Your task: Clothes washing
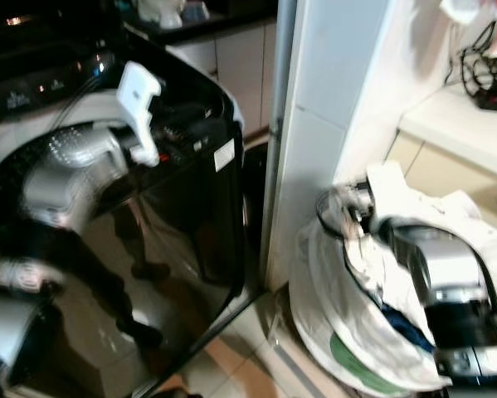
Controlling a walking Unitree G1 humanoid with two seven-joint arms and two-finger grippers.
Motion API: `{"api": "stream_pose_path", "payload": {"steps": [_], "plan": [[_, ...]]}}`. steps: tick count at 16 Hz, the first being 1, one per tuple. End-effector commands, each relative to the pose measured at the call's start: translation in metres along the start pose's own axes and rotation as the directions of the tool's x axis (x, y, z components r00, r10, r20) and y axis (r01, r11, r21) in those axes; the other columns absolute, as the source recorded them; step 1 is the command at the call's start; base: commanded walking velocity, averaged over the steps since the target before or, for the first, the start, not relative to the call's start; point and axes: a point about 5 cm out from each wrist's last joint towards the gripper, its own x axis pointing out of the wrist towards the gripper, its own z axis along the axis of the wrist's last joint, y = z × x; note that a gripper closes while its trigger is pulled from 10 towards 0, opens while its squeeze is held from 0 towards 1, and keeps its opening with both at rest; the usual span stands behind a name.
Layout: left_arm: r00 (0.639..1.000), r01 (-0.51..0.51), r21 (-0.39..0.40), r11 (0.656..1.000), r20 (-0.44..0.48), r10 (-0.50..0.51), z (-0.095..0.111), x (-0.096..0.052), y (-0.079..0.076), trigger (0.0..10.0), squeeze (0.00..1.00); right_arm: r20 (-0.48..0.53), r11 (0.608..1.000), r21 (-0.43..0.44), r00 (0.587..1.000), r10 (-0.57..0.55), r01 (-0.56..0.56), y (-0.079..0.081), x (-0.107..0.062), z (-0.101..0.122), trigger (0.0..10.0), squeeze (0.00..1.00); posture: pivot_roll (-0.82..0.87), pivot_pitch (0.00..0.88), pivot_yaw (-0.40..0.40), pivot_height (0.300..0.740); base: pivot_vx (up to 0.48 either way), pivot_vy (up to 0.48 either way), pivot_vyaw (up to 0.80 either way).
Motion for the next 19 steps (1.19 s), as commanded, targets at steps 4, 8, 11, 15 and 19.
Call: {"api": "stream_pose_path", "payload": {"steps": [4, 8, 11, 15, 19], "plan": [[0.978, 0.208, -0.088, 0.974, -0.013, -0.21, -0.002, -0.013, -0.042, 10.0, 0.0, -0.165, 0.972, -0.105, 0.968, 0.191, -0.21, -0.002, -0.02, -0.023, 10.0, 1.0, -0.06, 0.0, 0.052, 0.74, 0.0, 0.0, 0.0], [0.901, 0.417, -0.169, 0.893, -0.049, -0.431, -0.008, -0.03, -0.079, 10.0, 0.0, -0.251, 0.972, -0.18, 0.963, 0.1, -0.148, -0.019, -0.024, -0.036, 10.0, 1.0, -0.07, 0.0, 0.06, 0.74, 0.0, 0.0, 0.0], [0.889, 0.429, -0.193, 0.882, -0.081, -0.45, -0.017, -0.036, -0.093, 10.0, 0.0, -0.316, 0.972, -0.206, 0.948, 0.046, -0.116, -0.027, -0.026, -0.048, 10.0, 0.0, -0.07, 0.0, 0.057, 0.74, 0.0, 0.0, 0.0], [0.888, 0.422, -0.222, 0.879, -0.093, -0.45, -0.022, -0.039, -0.099, 10.0, 0.0, -0.317, 0.984, -0.052, 0.938, 0.144, -0.168, -0.022, -0.019, -0.069, 10.0, 0.0, -0.07, 0.0, 0.055, 0.74, 0.0, 0.0, 0.0], [0.916, 0.367, -0.231, 0.901, -0.076, -0.393, -0.022, -0.037, -0.101, 10.0, 0.0, -0.33, 0.994, -0.002, 0.939, 0.098, -0.105, -0.027, -0.012, -0.088, 0.0, 0.0, -0.07, 0.0, 0.048, 0.74, 0.0, 0.0, 0.0]]}}
